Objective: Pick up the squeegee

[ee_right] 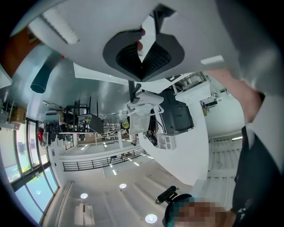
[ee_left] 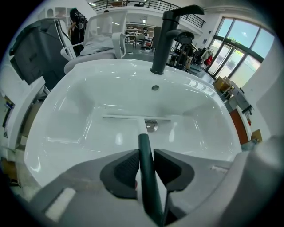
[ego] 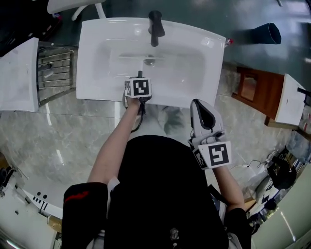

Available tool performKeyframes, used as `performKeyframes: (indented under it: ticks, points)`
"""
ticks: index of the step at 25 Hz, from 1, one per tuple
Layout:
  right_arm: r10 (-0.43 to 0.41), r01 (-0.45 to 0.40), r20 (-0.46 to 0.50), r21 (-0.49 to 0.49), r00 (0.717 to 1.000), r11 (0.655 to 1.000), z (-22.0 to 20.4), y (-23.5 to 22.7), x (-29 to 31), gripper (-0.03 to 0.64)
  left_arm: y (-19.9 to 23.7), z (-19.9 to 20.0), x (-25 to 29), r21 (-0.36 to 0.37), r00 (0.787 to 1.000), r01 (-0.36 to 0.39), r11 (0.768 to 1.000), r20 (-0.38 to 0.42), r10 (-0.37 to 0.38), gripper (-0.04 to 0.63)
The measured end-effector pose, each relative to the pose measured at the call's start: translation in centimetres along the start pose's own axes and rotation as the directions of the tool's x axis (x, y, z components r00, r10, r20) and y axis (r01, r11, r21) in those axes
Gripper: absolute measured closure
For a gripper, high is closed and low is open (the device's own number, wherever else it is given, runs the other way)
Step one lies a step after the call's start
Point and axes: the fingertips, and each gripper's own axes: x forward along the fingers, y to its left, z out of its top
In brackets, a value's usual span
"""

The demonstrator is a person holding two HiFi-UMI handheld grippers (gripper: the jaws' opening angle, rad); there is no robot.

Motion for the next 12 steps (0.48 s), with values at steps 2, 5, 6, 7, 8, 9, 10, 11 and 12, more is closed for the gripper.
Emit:
performKeyframes:
  ticks: [2,5,6,7,8,9,10,11,12]
  points:
    - [-0.009,0.009,0.004,-0.002,1.0,1.0,0.0,0.0,-0.5,0.614,0.1,0.1,-0.2,-0.021,1.0,-0.004,1.0,0.016,0.004,0.486]
    - [-0.027,0.027,0.007,0.003,1.0,1.0,-0.2,-0.2,-1.2,0.615,0.2,0.2,-0.8,-0.045,0.999,0.007,0.999,0.052,-0.004,0.488]
    - [-0.033,0.033,0.008,0.007,0.999,0.999,-0.3,-0.2,-1.4,0.614,0.4,0.3,-1.1,-0.046,0.998,0.01,0.999,0.066,-0.007,0.488]
    - [-0.039,0.039,0.01,0.008,0.999,0.999,-0.3,-0.2,-1.6,0.614,0.5,0.5,-1.6,-0.045,0.997,0.014,0.999,0.081,-0.011,0.488]
    - [-0.045,0.044,0.012,0.008,0.999,0.999,-0.4,-0.2,-1.8,0.614,0.6,0.7,-2.0,-0.044,0.996,0.021,0.999,0.092,-0.017,0.488]
    - [-0.049,0.048,0.014,0.008,0.999,0.999,-0.5,-0.2,-1.9,0.614,0.6,0.9,-2.4,-0.046,0.994,0.031,0.998,0.102,-0.026,0.488]
    - [-0.052,0.052,0.015,0.007,0.999,0.999,-0.5,-0.1,-2.0,0.614,0.6,0.9,-2.6,-0.05,0.993,0.041,0.998,0.108,-0.036,0.488]
    - [-0.054,0.054,0.016,0.006,0.998,0.999,-0.6,-0.1,-2.1,0.614,0.7,1.0,-2.7,-0.052,0.993,0.05,0.997,0.114,-0.044,0.488]
    - [-0.056,0.056,0.017,0.005,0.998,0.998,-0.5,0.0,-2.2,0.614,0.8,0.9,-2.8,-0.054,0.992,0.058,0.997,0.118,-0.051,0.488]
